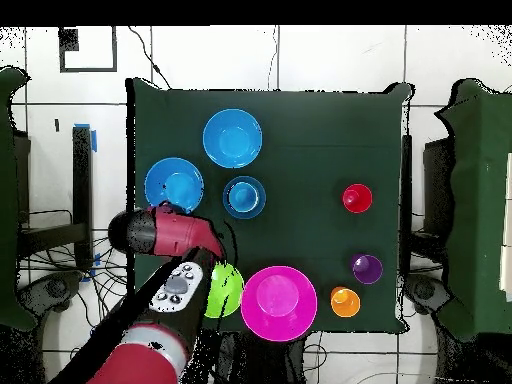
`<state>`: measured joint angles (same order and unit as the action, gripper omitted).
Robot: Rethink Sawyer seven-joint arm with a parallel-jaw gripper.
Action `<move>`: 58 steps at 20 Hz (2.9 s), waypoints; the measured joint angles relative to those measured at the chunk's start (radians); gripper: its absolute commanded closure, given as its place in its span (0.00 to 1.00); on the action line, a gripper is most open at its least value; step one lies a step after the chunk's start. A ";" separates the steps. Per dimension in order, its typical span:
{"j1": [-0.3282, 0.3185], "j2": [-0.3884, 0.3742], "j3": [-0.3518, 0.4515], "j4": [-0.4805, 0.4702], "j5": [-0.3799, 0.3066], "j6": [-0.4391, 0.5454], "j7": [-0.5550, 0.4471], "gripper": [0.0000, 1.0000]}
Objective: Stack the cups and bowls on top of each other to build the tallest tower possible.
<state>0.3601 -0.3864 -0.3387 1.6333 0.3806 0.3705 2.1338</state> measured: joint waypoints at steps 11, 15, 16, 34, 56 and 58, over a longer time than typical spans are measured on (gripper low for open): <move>0.109 -0.066 -0.107 -0.001 0.015 0.209 0.050 0.00; 0.103 -0.077 -0.111 0.019 0.027 0.210 0.069 0.00; 0.103 -0.077 -0.113 0.022 0.028 0.210 0.072 0.00; 0.111 -0.026 -0.124 0.123 0.037 0.206 0.180 0.00; 0.082 0.065 -0.095 0.163 0.048 0.072 0.188 1.00; 0.082 0.066 -0.093 0.163 0.048 0.072 0.188 1.00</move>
<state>0.4424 -0.3204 -0.4315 1.7963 0.4287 0.4429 2.3222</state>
